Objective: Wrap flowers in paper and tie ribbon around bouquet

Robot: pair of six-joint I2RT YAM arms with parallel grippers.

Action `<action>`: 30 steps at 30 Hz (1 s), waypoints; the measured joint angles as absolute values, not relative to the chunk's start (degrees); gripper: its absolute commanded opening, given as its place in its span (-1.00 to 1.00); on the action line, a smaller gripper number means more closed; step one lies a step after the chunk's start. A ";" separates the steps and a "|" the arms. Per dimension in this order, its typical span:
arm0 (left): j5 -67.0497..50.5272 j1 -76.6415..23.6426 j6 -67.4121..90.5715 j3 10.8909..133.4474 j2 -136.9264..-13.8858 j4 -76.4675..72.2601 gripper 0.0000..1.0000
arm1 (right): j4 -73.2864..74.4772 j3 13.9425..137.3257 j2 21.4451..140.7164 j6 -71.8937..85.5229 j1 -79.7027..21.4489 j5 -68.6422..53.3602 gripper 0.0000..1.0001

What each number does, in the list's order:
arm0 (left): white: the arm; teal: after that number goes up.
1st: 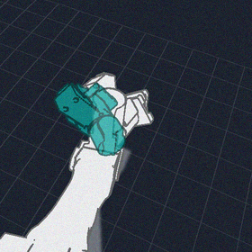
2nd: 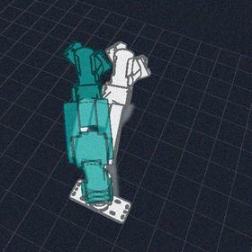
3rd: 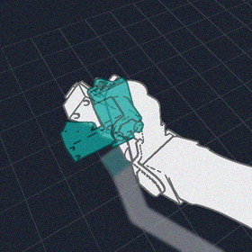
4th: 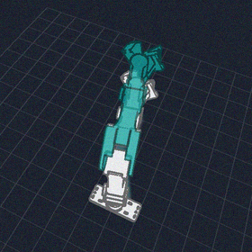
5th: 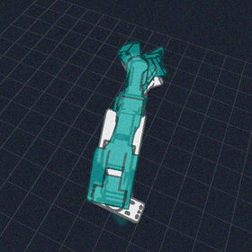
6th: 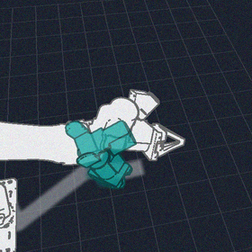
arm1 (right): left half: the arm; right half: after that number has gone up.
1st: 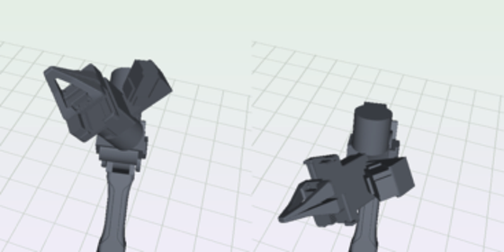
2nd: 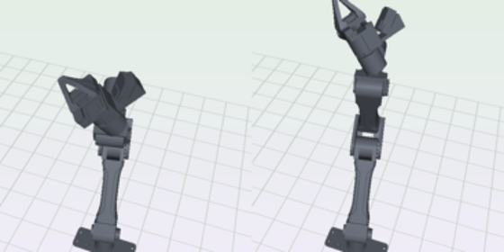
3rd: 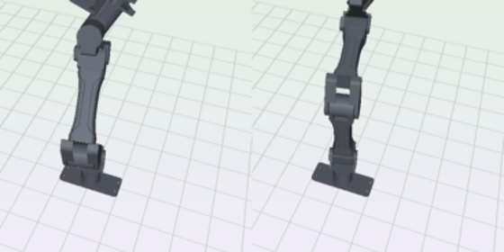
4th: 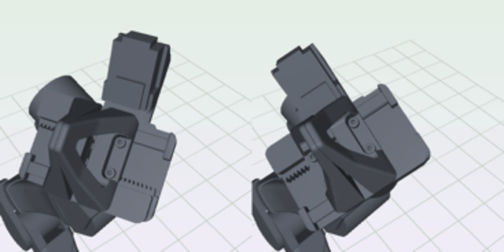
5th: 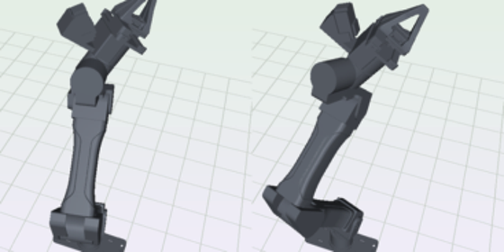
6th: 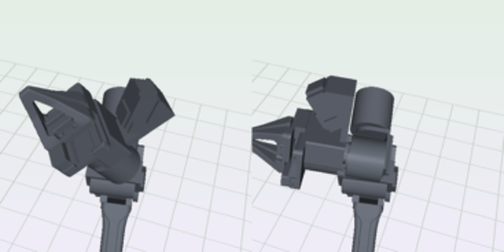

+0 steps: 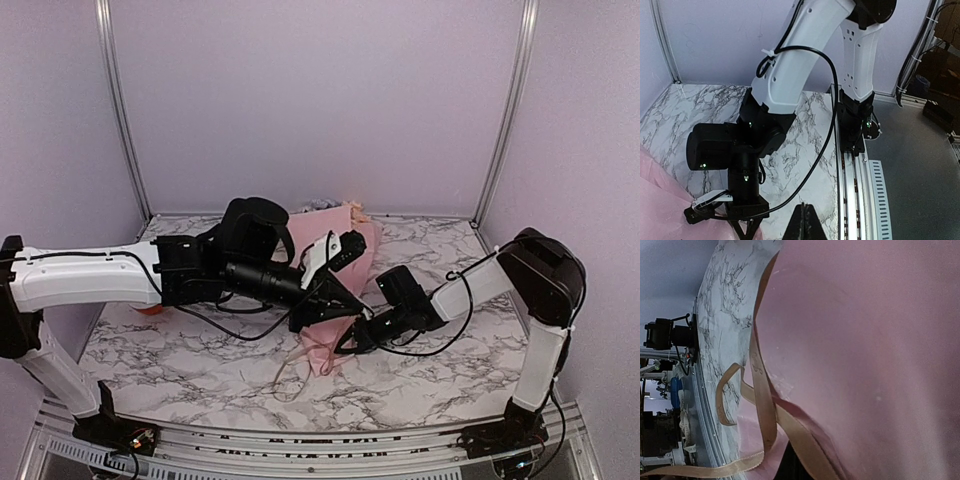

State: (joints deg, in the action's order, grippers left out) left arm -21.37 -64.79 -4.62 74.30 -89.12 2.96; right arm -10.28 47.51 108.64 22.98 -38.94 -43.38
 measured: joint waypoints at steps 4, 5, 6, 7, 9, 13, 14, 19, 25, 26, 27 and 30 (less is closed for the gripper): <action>-25.34 -64.23 -7.77 73.54 -90.96 5.93 -1.00 | -10.24 48.01 109.06 23.22 -38.94 -43.35 -1.00; -25.56 -64.18 -8.38 73.45 -91.70 6.57 -1.00 | -10.24 48.10 109.10 23.35 -38.94 -43.31 -1.00; -25.39 -64.18 -8.91 73.32 -92.44 7.07 -0.96 | -10.24 48.10 109.12 23.42 -38.94 -43.31 -1.00; -24.88 -64.18 -9.47 73.30 -93.38 7.68 -0.61 | -10.24 48.10 109.12 23.46 -38.94 -43.29 -1.00; -23.49 -64.18 -10.35 73.36 -95.79 8.62 -0.13 | -10.24 48.10 109.12 23.55 -38.94 -43.27 -1.00; -21.93 -64.03 -11.40 74.63 -101.41 11.53 0.30 | -10.17 48.12 109.12 23.55 -38.94 -43.24 -1.00; -22.09 -63.75 -11.92 74.63 -102.13 12.32 0.34 | -10.15 48.12 109.12 23.57 -38.94 -43.22 -1.00; -27.94 -60.12 -13.69 74.37 -101.67 13.56 -0.17 | -10.17 48.12 109.12 23.57 -38.94 -43.22 -1.00; -24.77 -54.94 -11.68 74.28 -102.74 11.90 -0.93 | -10.17 48.12 109.12 23.64 -38.94 -43.22 -1.00; -23.44 -54.65 -11.81 74.30 -104.05 11.38 -0.83 | -10.17 48.12 109.12 23.68 -38.94 -43.22 -1.00; -22.17 -54.65 -11.55 74.24 -105.36 10.90 -0.67 | -10.17 48.12 109.12 23.75 -38.94 -43.22 -1.00; -17.93 -55.16 -10.61 71.53 -108.20 6.83 -0.22 | -10.17 48.12 109.12 23.83 -38.94 -43.22 -1.00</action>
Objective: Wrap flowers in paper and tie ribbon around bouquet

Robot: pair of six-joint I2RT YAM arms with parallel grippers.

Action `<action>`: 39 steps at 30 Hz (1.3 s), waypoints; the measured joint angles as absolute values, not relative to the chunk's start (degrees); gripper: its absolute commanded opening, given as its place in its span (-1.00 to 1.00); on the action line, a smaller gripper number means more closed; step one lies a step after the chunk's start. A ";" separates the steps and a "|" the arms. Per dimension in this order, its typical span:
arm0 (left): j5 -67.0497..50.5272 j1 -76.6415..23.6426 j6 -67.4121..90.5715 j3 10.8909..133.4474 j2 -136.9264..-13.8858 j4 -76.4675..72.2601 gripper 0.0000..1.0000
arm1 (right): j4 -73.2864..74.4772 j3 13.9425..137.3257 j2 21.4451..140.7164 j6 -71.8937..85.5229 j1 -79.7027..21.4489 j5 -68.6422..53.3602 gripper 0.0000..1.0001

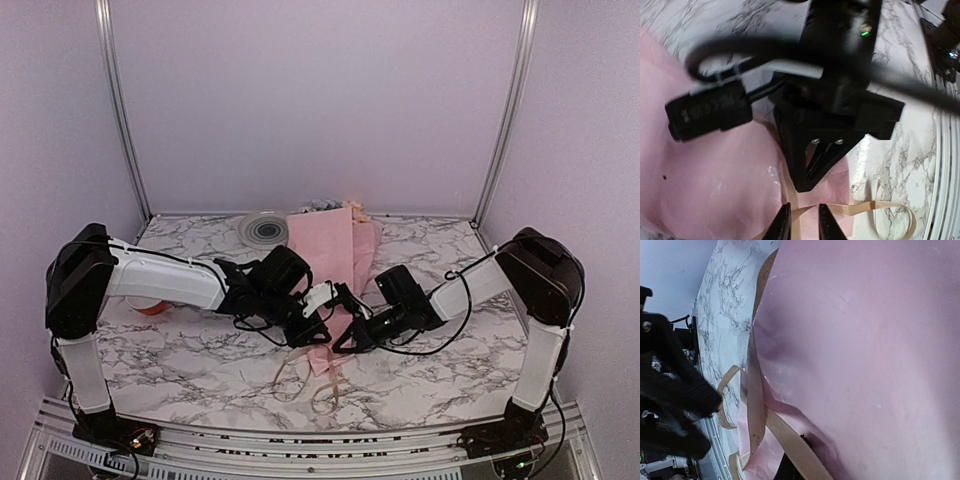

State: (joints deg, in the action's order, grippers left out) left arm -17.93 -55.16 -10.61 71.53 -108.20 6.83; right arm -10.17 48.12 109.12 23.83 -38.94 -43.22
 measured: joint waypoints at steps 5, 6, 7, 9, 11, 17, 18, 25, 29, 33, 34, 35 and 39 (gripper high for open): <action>-12.73 -55.57 -10.61 65.87 -108.88 2.00 0.06 | -10.20 48.12 109.12 23.88 -38.94 -43.22 -1.00; -12.25 -55.68 -10.81 65.87 -109.10 1.43 0.07 | -10.20 48.12 109.12 23.88 -38.94 -43.22 -1.00; -11.51 -55.86 -10.87 66.00 -109.40 0.67 0.07 | -10.20 48.12 109.12 23.88 -38.94 -43.22 -1.00; -10.37 -56.01 -11.07 66.81 -110.41 0.36 0.03 | -10.20 48.12 109.14 23.88 -38.94 -43.22 -1.00; -9.37 -56.23 -11.22 67.46 -111.72 0.25 -0.04 | -10.20 48.12 109.14 23.88 -38.94 -43.22 -1.00; -6.74 -56.62 -12.62 67.46 -113.14 0.56 -0.02 | -10.28 48.12 109.19 23.90 -38.94 -43.22 -1.00; -6.70 -56.64 -12.67 67.46 -113.14 0.56 -0.02 | -10.28 48.12 109.19 23.90 -38.94 -43.22 -1.00; -7.94 -56.66 -13.15 67.94 -113.78 1.13 -0.05 | -10.31 48.12 109.21 24.03 -38.92 -43.18 -1.00; -9.63 -56.64 -13.58 67.94 -113.78 1.28 0.12 | -10.33 48.12 109.23 24.08 -38.87 -43.16 -1.00; -11.60 -56.62 -14.28 67.94 -113.78 1.52 0.14 | -10.50 48.12 109.30 24.29 -38.85 -43.18 -1.00; -11.94 -56.62 -14.33 67.94 -113.78 1.54 0.09 | -10.50 48.12 109.30 24.45 -38.85 -43.18 -1.00; -12.05 -56.60 -14.31 67.96 -113.78 1.56 0.04 | -10.50 48.12 109.30 24.47 -38.85 -43.18 -1.00; -11.99 -56.60 -14.81 69.34 -114.28 3.55 -0.35 | -10.50 48.12 109.30 24.64 -38.85 -43.18 -1.00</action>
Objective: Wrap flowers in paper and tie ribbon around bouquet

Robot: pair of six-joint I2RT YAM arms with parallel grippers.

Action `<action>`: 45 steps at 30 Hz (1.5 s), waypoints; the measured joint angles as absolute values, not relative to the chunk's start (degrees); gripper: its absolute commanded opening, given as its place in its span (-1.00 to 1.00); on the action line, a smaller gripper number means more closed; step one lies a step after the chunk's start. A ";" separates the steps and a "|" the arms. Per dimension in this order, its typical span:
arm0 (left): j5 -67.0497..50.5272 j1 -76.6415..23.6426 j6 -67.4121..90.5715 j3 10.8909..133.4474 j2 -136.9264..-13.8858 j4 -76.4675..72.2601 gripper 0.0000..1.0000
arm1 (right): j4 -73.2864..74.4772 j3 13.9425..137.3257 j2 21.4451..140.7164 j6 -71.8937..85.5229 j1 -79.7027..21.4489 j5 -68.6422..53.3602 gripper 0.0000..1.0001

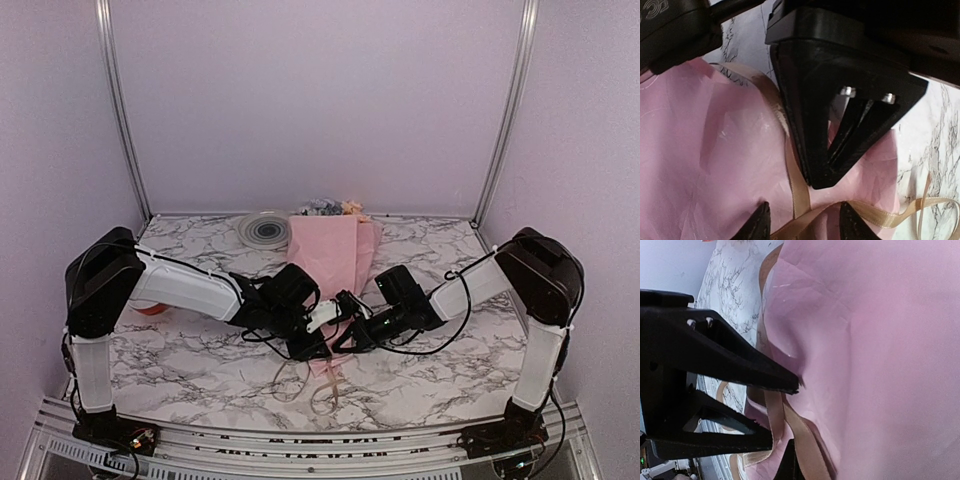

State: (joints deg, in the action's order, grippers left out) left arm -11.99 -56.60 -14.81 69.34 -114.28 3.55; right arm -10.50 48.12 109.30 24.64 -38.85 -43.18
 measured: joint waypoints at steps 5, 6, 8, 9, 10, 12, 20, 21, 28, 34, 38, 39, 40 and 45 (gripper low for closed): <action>-11.70 -56.58 -16.12 70.37 -115.11 4.82 -1.00 | -10.50 48.12 109.30 24.84 -38.83 -43.16 -1.00; -11.55 -56.58 -15.77 70.43 -115.09 4.93 -1.00 | -10.50 48.12 109.30 24.86 -38.83 -43.16 -1.00; -11.33 -56.58 -15.90 70.50 -115.04 5.06 -1.00 | -10.50 48.12 109.30 24.88 -38.83 -43.18 -1.00; -11.07 -56.58 -15.92 70.52 -115.04 5.08 -1.00 | -10.50 48.12 109.32 24.91 -38.81 -43.18 -1.00; -10.68 -56.58 -15.88 70.54 -115.02 5.10 -1.00 | -10.52 48.12 109.34 24.91 -38.81 -43.18 -1.00; -9.28 -56.64 -15.70 70.57 -114.89 5.19 -1.00 | -10.55 48.12 109.34 24.95 -38.81 -43.20 -1.00; 4.62 -54.72 -14.17 70.24 -112.84 2.83 -1.00 | -10.72 48.12 109.43 25.06 -38.76 -43.24 -1.00; 6.46 -54.46 -14.20 70.06 -112.14 2.31 -1.00 | -10.74 48.12 109.47 25.08 -38.76 -43.31 -1.00; 16.38 -53.56 -14.61 69.65 -108.07 -3.03 -1.00 | -10.98 48.12 109.62 25.08 -38.70 -43.55 -1.00; 22.46 -53.67 -14.70 68.03 -106.67 -6.37 -0.88 | -11.33 48.12 109.84 25.08 -38.63 -43.86 -1.00; 14.76 -53.54 -14.50 64.62 -104.95 -6.85 -0.65 | -11.49 48.12 109.93 25.08 -38.54 -44.07 -1.00; 12.58 -53.58 -14.50 63.92 -104.66 -6.57 -0.67 | -11.49 48.12 109.93 25.10 -38.54 -44.07 -1.00; 11.18 -53.58 -14.52 63.79 -104.64 -5.98 -0.70 | -11.49 48.12 109.93 25.10 -38.54 -44.07 -1.00; 8.95 -53.28 -13.93 69.41 -109.45 -1.26 -0.36 | -11.46 48.14 109.93 25.08 -38.54 -44.10 -1.00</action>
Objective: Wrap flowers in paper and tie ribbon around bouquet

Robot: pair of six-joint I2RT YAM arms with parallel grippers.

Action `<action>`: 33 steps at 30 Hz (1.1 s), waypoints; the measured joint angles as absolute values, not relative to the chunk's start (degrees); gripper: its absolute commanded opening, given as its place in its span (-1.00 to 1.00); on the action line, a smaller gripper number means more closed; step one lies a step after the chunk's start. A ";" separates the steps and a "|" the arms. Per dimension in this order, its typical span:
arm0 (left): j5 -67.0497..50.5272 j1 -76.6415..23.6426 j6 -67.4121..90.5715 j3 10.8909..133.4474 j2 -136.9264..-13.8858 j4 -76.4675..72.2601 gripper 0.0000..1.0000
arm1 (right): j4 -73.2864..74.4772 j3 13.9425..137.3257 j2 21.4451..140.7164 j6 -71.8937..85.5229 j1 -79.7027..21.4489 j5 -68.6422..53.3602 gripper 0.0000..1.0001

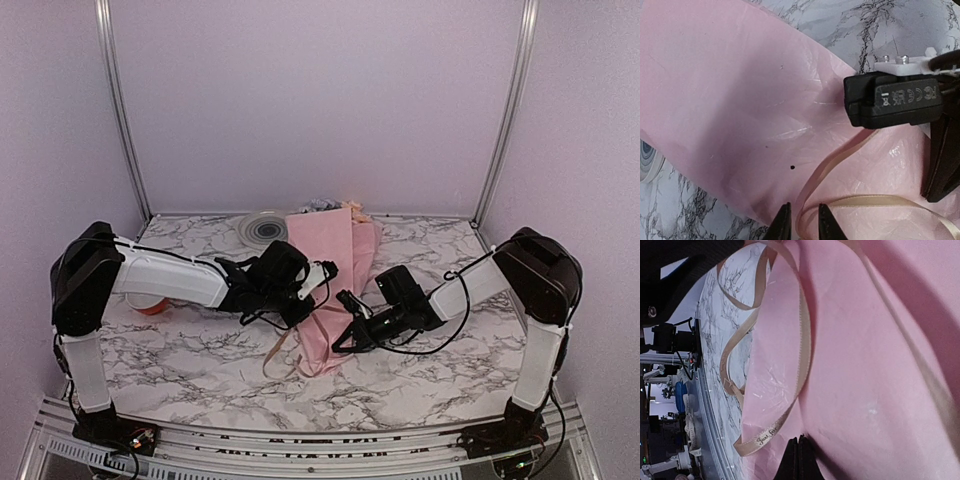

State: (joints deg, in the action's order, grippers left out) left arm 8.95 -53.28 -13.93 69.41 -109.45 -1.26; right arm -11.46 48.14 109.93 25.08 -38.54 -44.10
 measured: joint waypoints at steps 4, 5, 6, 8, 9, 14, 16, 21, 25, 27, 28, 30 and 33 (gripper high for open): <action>6.15 -51.20 -12.38 71.64 -111.26 0.75 0.21 | -11.44 48.14 109.93 25.08 -38.54 -44.10 -1.00; 3.86 -50.43 -12.08 71.61 -111.11 1.02 0.31 | -11.46 48.14 109.93 25.08 -38.54 -44.10 -1.00; 1.83 -49.91 -12.86 71.61 -110.96 1.32 0.34 | -11.44 48.14 109.93 25.08 -38.54 -44.10 -1.00; -1.74 -48.90 -14.68 71.59 -110.80 2.02 0.37 | -11.46 48.14 109.93 25.08 -38.54 -44.10 -1.00; -3.22 -48.62 -15.70 71.61 -110.80 2.44 0.37 | -11.46 48.14 109.95 25.08 -38.54 -44.12 -1.00; -8.34 -48.75 -20.73 73.03 -112.44 5.80 0.43 | -11.60 48.16 110.10 25.08 -38.44 -44.49 -1.00; -9.02 -48.75 -21.39 73.58 -113.21 6.13 0.44 | -11.60 48.18 110.15 25.08 -38.39 -44.56 -1.00; -10.00 -48.42 -22.90 76.14 -116.11 7.40 0.11 | -11.62 48.18 110.17 25.08 -38.39 -44.62 -1.00; -8.27 -48.31 -23.75 77.08 -117.36 8.49 -0.51 | -11.66 48.18 110.21 25.08 -38.37 -44.69 -1.00; -7.44 -48.31 -24.01 77.10 -117.45 8.80 -0.88 | -11.75 48.21 110.26 25.08 -38.37 -44.77 -1.00; -7.18 -48.31 -24.01 77.10 -117.45 8.91 -1.00 | -11.79 48.21 110.28 25.08 -38.35 -44.77 -1.00; -6.94 -48.31 -23.83 77.10 -117.45 8.99 -1.00 | -11.84 48.21 110.30 25.08 -38.35 -44.86 -1.00; -6.79 -48.31 -23.16 77.10 -117.45 8.97 -1.00 | -11.99 48.21 110.37 25.10 -38.33 -44.93 -1.00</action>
